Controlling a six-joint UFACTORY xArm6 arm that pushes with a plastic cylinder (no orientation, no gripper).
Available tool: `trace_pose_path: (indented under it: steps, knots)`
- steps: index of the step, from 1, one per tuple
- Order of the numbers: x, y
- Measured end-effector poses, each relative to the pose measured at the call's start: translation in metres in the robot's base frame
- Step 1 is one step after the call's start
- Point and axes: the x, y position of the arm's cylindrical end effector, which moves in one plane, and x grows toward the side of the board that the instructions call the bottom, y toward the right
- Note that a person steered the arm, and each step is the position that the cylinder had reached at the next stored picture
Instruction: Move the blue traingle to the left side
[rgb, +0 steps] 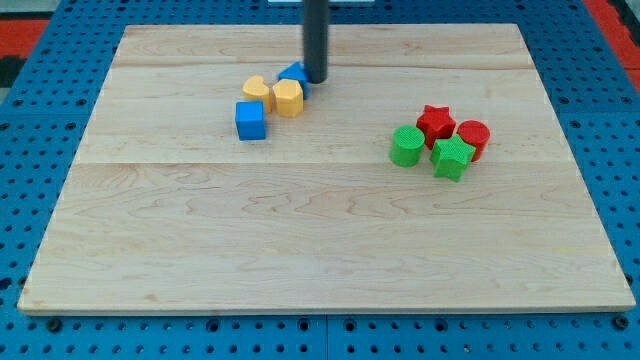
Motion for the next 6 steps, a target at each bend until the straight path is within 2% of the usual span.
trace_pose_path:
  steps: [3, 4, 5, 6]
  knots:
    - [-0.001, -0.002]
    - [-0.001, -0.017]
    - [-0.001, -0.061]
    - [0.02, -0.076]
